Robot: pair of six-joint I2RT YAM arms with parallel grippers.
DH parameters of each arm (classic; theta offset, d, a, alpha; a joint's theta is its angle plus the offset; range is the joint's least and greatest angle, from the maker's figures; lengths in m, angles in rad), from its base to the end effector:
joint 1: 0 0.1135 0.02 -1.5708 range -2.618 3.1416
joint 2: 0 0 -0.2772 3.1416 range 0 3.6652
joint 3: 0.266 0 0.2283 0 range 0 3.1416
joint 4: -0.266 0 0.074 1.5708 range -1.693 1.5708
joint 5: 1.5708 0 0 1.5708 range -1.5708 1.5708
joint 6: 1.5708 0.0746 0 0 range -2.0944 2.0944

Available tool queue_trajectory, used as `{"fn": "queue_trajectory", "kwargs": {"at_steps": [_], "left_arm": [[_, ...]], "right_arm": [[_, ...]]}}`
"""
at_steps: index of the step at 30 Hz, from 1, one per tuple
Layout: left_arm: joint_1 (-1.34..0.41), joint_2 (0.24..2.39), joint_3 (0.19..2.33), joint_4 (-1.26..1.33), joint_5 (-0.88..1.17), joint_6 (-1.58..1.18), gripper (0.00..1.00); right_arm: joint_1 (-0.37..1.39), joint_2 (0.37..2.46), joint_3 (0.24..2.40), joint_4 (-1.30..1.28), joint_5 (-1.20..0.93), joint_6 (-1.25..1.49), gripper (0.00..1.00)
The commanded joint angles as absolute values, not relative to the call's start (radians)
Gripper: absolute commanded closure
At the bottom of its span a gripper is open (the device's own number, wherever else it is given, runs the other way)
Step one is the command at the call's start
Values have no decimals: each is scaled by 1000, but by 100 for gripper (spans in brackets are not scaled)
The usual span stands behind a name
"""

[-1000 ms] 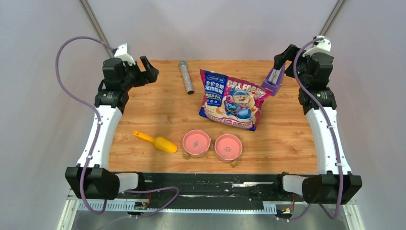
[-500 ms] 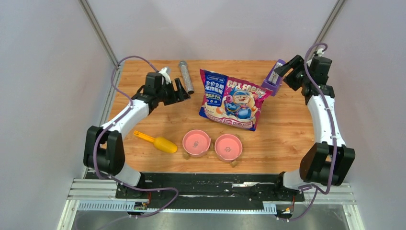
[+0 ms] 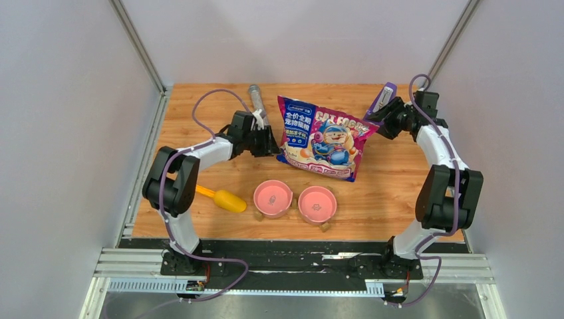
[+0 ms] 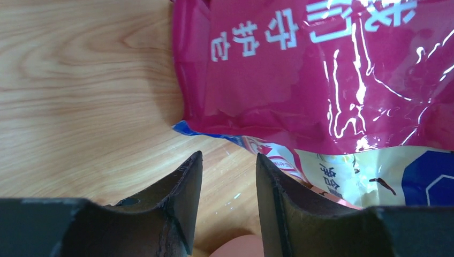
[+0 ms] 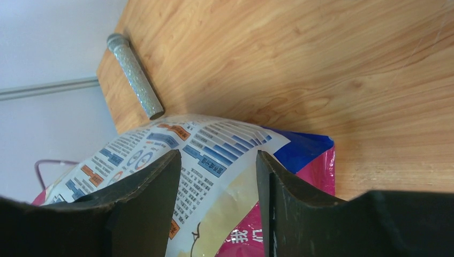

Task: Serve the pet food

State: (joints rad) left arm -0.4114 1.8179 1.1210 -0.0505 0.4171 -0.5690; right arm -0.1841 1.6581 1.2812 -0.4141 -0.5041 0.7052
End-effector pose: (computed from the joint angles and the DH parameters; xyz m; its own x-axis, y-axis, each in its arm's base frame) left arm 0.3541 -0.1875 0.1903 -0.8686 -0.1585 -0.4695 0.2018 0.7523 -0.6272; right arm 0.3694 -0.0321 0.2653 -0.6448 0.6974 -0.3128 0.3209 0.6185 0.7173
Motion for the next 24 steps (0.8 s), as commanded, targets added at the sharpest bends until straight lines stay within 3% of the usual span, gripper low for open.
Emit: {"fn": "queue_trajectory", "kwargs": {"at_steps": [1, 7, 13, 24], "left_arm": [[-455, 1826, 1124, 111, 489, -528, 52], [-479, 1893, 1095, 260, 573, -581, 52], [-498, 2018, 1241, 307, 630, -610, 54], [-552, 2252, 1509, 334, 815, -665, 54]], "right_arm": [[-184, 1701, 1277, -403, -603, 675, 48], [-172, 1771, 1267, -421, -684, 638, 48], [-166, 1774, 1227, -419, -734, 608, 48], [-169, 1488, 955, -401, -590, 682, 47]]}}
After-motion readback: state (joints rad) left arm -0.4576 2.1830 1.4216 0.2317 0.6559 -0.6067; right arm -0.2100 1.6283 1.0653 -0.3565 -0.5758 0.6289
